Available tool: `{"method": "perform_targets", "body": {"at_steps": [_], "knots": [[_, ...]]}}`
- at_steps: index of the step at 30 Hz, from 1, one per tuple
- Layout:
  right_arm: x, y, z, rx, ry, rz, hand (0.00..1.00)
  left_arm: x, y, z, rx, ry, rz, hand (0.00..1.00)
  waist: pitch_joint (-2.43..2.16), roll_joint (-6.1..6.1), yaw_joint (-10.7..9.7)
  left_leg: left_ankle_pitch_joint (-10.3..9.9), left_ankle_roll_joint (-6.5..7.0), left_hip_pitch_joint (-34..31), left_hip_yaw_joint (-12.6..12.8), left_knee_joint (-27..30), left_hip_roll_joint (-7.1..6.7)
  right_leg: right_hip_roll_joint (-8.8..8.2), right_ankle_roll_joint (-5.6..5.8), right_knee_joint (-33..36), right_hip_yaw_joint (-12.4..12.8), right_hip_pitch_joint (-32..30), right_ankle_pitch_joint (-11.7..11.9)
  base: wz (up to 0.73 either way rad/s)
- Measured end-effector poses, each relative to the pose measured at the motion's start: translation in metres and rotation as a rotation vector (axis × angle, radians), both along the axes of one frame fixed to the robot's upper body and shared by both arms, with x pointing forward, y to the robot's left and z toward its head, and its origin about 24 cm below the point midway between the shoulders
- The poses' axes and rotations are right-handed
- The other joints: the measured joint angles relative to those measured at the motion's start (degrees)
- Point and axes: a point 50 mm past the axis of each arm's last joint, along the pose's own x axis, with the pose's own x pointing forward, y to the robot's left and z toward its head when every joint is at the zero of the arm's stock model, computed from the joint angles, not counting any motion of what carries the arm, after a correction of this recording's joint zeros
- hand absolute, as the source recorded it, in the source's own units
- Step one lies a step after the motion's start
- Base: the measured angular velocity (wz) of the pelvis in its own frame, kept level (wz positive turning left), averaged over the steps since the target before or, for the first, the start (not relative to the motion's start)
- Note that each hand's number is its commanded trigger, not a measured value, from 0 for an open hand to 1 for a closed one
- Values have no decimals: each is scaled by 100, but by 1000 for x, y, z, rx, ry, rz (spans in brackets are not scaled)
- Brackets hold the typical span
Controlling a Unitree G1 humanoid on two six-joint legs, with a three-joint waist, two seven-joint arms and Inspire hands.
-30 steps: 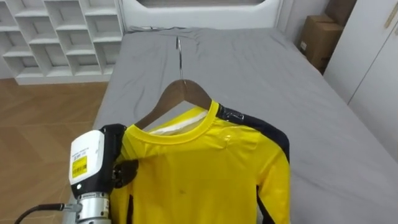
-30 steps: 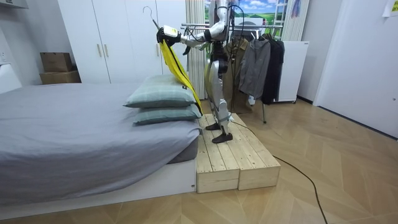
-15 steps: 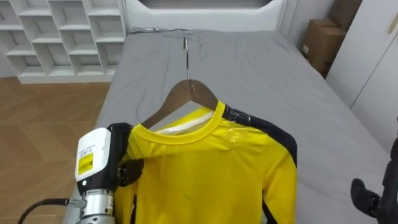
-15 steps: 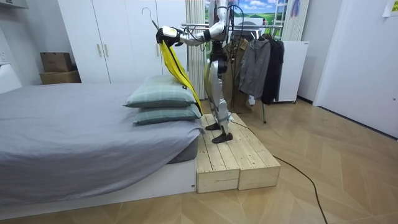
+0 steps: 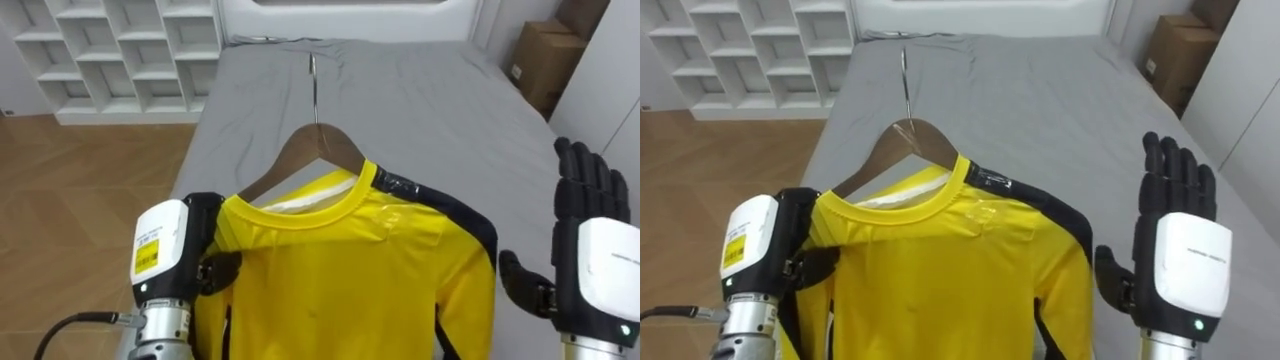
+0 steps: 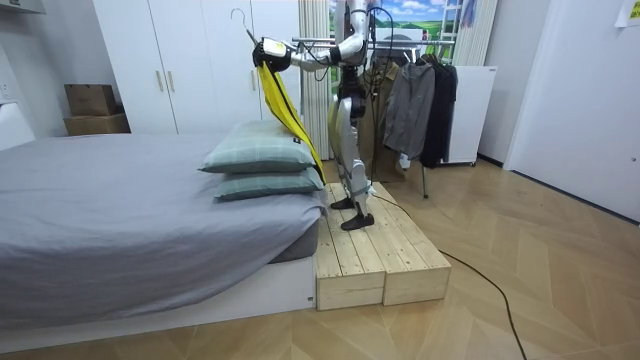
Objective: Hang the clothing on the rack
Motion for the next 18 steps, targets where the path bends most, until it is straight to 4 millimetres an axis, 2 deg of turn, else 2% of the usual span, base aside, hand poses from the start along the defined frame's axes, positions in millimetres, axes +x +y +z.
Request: {"method": "perform_targets", "body": {"at_steps": [7, 12, 18], "knots": [[5, 6, -1, -2, 87, 66, 0, 0, 0, 0, 1, 1, 0, 100, -9, -44, 138, 0, 0, 42, -6, -13, -1, 0, 0, -3, -3, 30, 0, 0], [7, 7, -1, 7, 117, 81, 0, 0, 0, 0, 1, 1, -1, 100, -10, -56, 166, 0, 0, 37, -29, -11, -1, -1, -1, -2, -8, 29, 2, 0], [14, 11, 9, 34, 123, 125, 0, 0, 0, 0, 2, 3, -8, 100, -11, -58, 168, 0, 0, 12, -74, -1, -1, -1, -2, -5, -25, 19, 2, 1]]}}
